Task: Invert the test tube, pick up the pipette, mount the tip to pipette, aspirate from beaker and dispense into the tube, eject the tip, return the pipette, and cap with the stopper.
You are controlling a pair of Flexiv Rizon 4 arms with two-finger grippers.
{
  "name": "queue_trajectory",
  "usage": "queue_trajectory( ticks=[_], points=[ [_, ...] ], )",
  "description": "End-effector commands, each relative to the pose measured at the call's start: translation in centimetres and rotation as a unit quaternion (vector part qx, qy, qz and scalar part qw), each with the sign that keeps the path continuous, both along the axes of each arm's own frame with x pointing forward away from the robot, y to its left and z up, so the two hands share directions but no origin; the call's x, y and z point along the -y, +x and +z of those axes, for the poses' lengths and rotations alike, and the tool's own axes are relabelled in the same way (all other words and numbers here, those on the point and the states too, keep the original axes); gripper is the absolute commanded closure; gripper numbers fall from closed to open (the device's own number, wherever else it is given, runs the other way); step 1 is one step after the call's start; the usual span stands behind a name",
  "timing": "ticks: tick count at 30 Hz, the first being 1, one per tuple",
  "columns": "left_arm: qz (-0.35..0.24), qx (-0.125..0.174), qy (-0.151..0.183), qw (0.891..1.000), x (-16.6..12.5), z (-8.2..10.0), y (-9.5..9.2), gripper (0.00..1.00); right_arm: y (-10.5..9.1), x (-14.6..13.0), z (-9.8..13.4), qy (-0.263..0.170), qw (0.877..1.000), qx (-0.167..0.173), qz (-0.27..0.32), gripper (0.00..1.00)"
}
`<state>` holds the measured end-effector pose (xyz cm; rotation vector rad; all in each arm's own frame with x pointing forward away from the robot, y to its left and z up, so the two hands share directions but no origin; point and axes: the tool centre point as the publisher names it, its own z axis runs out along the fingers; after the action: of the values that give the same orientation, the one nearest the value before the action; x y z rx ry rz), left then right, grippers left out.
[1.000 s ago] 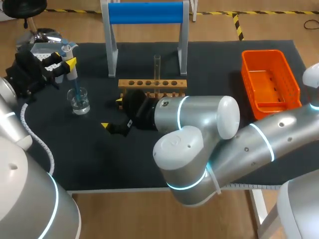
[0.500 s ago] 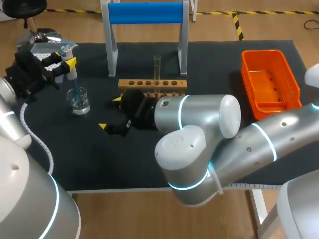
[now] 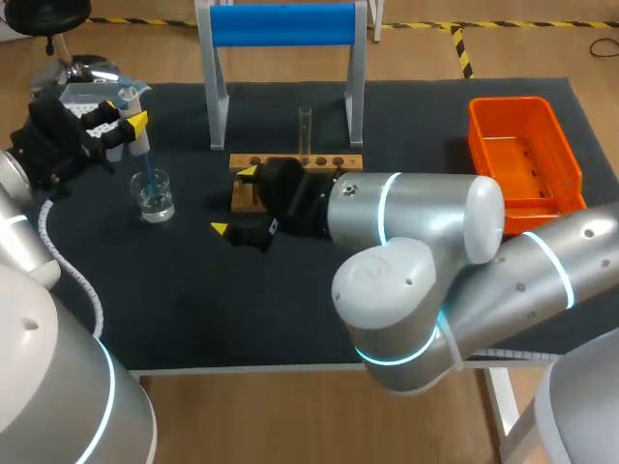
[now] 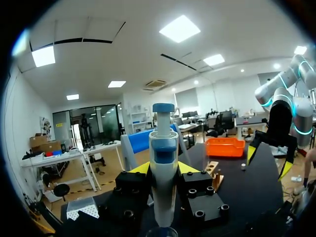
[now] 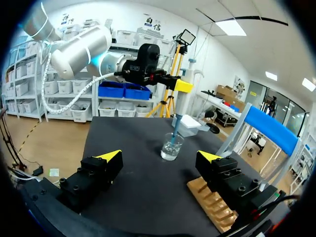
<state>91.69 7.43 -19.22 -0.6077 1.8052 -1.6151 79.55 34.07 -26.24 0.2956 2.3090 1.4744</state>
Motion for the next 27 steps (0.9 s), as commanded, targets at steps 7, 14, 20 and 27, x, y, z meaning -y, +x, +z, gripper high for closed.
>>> queue_trajectory(
  ticks=[7,14,20,27],
  points=[
    [0.001,0.001,-0.001,1.0,0.1,0.0,0.0,1.0,1.0,3.1,2.1,0.005,0.988,-0.038,0.15,0.0],
    [0.001,0.001,-0.001,1.0,0.1,0.0,0.0,1.0,1.6,3.0,3.8,0.004,0.986,-0.02,0.168,0.0],
    [0.001,0.001,-0.001,1.0,0.1,0.0,0.0,1.0,2.0,2.7,5.0,0.007,0.983,-0.012,0.184,0.0],
    [0.001,0.001,-0.001,1.0,0.1,0.0,0.0,1.0,2.6,2.7,6.6,0.019,0.977,-0.012,0.212,0.0]
  ],
)
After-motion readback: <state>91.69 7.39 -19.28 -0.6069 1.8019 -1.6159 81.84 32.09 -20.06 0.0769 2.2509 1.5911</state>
